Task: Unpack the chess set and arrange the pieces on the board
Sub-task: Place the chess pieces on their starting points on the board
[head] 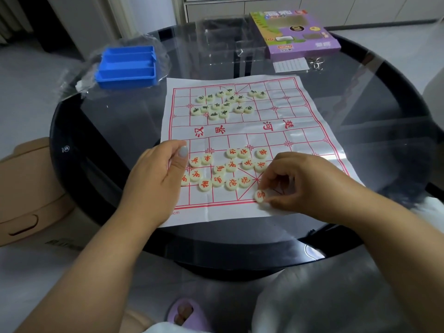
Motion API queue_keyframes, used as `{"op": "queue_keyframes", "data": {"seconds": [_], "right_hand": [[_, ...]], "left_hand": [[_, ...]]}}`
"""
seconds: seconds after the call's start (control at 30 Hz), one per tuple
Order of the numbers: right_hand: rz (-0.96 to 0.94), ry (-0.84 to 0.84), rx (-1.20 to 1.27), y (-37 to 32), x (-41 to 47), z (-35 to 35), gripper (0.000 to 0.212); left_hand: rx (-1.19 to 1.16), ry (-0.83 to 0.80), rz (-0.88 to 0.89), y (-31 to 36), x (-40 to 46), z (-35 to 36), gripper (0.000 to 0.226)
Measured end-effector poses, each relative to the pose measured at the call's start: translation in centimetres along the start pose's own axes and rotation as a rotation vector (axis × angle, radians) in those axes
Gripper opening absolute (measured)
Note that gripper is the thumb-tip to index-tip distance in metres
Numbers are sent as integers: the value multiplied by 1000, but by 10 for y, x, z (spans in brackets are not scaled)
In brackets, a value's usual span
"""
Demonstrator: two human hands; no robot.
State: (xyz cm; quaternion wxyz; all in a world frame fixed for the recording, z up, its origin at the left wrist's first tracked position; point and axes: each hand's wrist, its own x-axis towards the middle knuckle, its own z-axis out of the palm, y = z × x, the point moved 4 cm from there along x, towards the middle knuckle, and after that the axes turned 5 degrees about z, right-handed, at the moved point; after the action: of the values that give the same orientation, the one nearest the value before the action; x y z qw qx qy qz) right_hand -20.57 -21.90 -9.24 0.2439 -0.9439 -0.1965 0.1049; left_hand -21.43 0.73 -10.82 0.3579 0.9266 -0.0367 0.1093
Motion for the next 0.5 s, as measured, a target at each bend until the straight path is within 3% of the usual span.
{"op": "queue_keyframes", "data": {"seconds": [0.27, 0.5], "right_hand": [[51, -22, 101, 0, -1, -9, 22], [215, 209, 82, 21, 6, -29, 8]], "left_hand": [[-12, -5, -17, 0, 0, 0, 61], [-23, -2, -27, 1, 0, 0, 64]]}}
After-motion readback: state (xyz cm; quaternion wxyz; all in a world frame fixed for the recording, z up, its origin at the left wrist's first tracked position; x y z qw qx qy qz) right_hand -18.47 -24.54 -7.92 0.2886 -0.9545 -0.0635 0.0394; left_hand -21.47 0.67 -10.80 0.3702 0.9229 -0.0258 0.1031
